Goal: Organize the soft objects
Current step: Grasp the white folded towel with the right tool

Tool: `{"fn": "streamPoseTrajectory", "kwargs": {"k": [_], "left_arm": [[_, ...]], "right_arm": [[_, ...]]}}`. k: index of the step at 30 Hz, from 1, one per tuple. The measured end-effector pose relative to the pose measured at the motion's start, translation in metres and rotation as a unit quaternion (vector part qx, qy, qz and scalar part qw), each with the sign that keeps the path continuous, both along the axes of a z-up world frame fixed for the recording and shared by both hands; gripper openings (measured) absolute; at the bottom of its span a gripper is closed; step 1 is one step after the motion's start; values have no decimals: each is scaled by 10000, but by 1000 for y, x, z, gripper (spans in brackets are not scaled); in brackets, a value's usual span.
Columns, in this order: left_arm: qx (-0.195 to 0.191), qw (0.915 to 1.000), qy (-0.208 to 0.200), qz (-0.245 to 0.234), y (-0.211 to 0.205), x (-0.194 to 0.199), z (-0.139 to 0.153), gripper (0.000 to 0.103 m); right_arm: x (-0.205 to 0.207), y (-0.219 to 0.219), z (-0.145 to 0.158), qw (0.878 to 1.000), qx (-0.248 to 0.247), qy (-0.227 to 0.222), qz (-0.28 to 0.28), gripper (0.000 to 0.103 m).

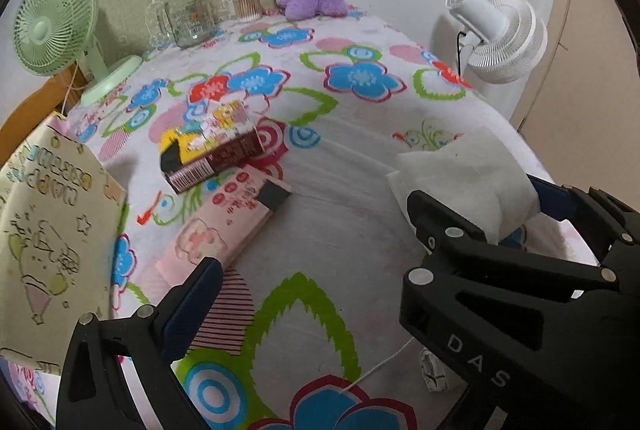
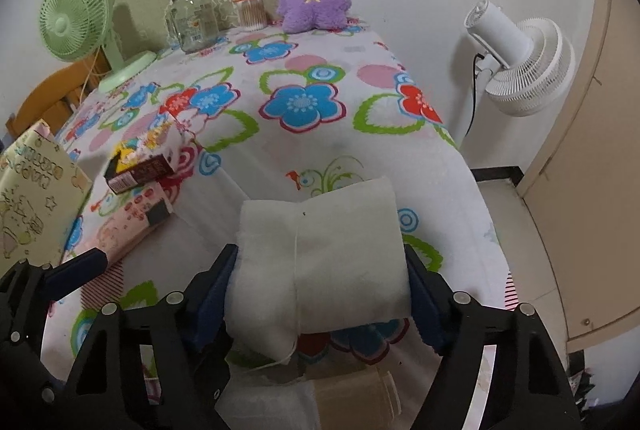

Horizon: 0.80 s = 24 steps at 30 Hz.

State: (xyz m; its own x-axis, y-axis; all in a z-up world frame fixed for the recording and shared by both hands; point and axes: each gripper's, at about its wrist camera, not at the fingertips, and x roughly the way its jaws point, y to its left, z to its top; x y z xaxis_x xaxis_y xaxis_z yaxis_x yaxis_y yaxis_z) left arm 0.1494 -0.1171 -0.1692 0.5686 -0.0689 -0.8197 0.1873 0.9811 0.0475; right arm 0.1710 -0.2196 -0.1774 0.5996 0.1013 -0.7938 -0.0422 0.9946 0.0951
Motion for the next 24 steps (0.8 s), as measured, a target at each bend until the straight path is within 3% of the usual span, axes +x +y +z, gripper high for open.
{"fn": "streamPoseTrajectory", "kwargs": {"k": [10, 24], "left_arm": [[18, 9990, -404, 189, 21, 3, 20, 102], [-95, 9993, -189, 307, 44, 33, 10, 102]], "right_arm": [[-4, 17, 27, 9990, 135, -398, 118, 79], [17, 37, 27, 9991, 158, -361, 169, 79]]}}
